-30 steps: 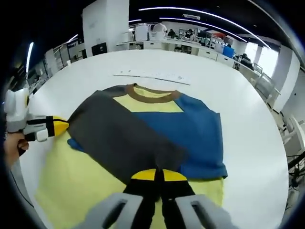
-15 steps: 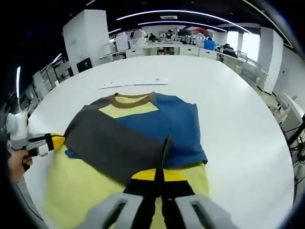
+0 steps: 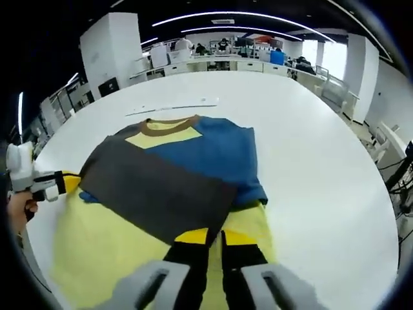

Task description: Fold the garment on the visible template until the final outline fits inside the template.

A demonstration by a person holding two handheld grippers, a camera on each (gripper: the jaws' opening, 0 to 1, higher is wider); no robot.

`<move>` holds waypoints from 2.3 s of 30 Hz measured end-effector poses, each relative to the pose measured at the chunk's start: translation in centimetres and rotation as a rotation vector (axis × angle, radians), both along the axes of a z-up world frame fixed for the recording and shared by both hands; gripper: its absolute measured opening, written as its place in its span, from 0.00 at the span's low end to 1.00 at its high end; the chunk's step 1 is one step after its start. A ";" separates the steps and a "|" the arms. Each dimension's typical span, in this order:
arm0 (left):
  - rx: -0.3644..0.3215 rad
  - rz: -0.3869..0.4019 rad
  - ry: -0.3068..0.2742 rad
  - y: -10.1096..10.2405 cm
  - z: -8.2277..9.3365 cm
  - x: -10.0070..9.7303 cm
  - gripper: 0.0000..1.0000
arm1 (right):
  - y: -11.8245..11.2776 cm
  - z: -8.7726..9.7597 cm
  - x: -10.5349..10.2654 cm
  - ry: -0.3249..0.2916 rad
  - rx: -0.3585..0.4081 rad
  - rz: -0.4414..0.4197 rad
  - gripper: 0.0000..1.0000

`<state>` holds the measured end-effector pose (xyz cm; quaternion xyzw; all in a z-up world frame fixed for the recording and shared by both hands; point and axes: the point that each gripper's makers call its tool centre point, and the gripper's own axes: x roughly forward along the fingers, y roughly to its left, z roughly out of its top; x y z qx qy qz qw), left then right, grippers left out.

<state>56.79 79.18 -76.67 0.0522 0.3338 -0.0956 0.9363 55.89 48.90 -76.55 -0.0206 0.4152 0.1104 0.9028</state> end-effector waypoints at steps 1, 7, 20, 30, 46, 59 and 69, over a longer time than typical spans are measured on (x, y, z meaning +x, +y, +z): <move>0.008 -0.001 -0.001 0.2 0.1 0.0 0.11 | 0.0 0.2 0.0 -0.007 0.002 0.007 0.12; 0.018 -0.040 0.010 0.6 0.2 -0.6 0.33 | 0.6 2.3 0.9 -0.111 -0.014 0.112 0.47; -0.003 -0.160 -0.048 0.1 3.1 -4.0 0.73 | 1.4 4.1 -2.6 -0.097 0.094 0.247 0.87; -0.014 -0.229 -0.066 -0.6 4.1 -7.3 0.86 | 0.4 3.8 -7.6 -0.056 0.098 0.317 0.92; -0.016 -0.273 0.019 -0.5 2.1 -14.4 0.89 | -2.3 2.1 -13.9 0.024 0.088 0.333 0.93; -0.036 -0.272 0.071 -0.5 1.1 -18.0 0.79 | -3.8 0.8 -16.9 0.074 0.094 0.282 0.82; -0.038 -0.284 0.098 -1.2 0.4 -20.3 0.66 | -4.8 0.0 -18.3 0.101 0.074 0.244 0.59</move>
